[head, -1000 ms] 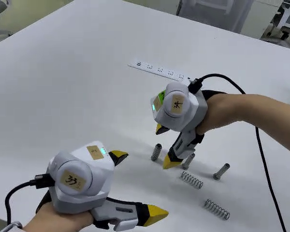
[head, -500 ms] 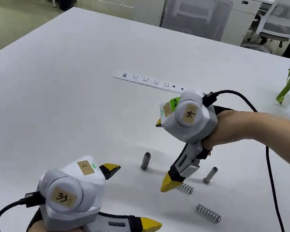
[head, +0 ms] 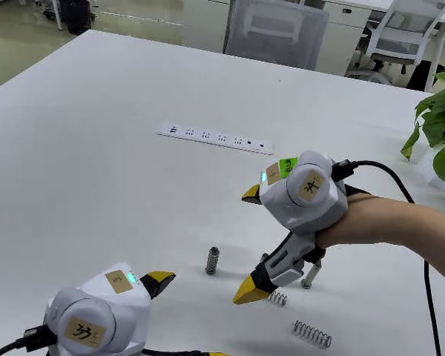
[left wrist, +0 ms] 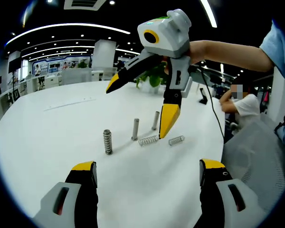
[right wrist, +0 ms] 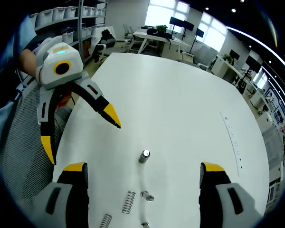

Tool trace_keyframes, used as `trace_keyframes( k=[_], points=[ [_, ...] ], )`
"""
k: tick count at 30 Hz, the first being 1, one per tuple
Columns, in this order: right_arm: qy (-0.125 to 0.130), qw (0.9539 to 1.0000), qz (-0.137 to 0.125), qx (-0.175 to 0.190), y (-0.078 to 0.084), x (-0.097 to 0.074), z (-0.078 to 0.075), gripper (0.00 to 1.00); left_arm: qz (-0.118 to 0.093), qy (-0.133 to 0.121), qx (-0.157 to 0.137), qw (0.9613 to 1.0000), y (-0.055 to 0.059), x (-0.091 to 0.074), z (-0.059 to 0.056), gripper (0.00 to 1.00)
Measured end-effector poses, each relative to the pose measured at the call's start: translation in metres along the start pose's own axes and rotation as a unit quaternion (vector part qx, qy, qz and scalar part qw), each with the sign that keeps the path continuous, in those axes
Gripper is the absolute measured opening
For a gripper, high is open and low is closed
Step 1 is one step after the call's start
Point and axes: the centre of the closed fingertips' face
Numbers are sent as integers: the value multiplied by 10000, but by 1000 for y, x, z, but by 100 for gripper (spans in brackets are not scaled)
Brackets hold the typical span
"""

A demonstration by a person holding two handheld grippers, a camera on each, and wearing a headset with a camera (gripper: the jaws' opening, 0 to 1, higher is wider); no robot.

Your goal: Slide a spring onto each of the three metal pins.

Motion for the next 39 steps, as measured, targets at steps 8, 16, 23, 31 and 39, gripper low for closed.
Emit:
trace_keyframes(
  k=[8,16,23,31,39],
  points=[
    [235,9993,-105,280,11,-11,3,99,4,31,14,10000,-1,1,-2,91],
    [507,9961,-184,693,30,-28,20,99,84,91,71,9999,0,2,-4,91],
    [679,9922,-222,1023,47,-41,35,99,107,149,98,9998,-3,4,-4,91],
    [871,9858,-190,1421,65,-57,52,99,131,185,189,9996,-10,8,3,89],
    [932,9811,-173,1686,83,-63,70,99,261,237,387,9986,-11,11,3,89]
  ],
)
Point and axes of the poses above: the centre of the closed fingertips' face, and the gripper's own axes: x roughly forward along the fingers, z roughly to its left, y roughly out of its underside, and after that the axes turned 14 degrees about -x, right-handed
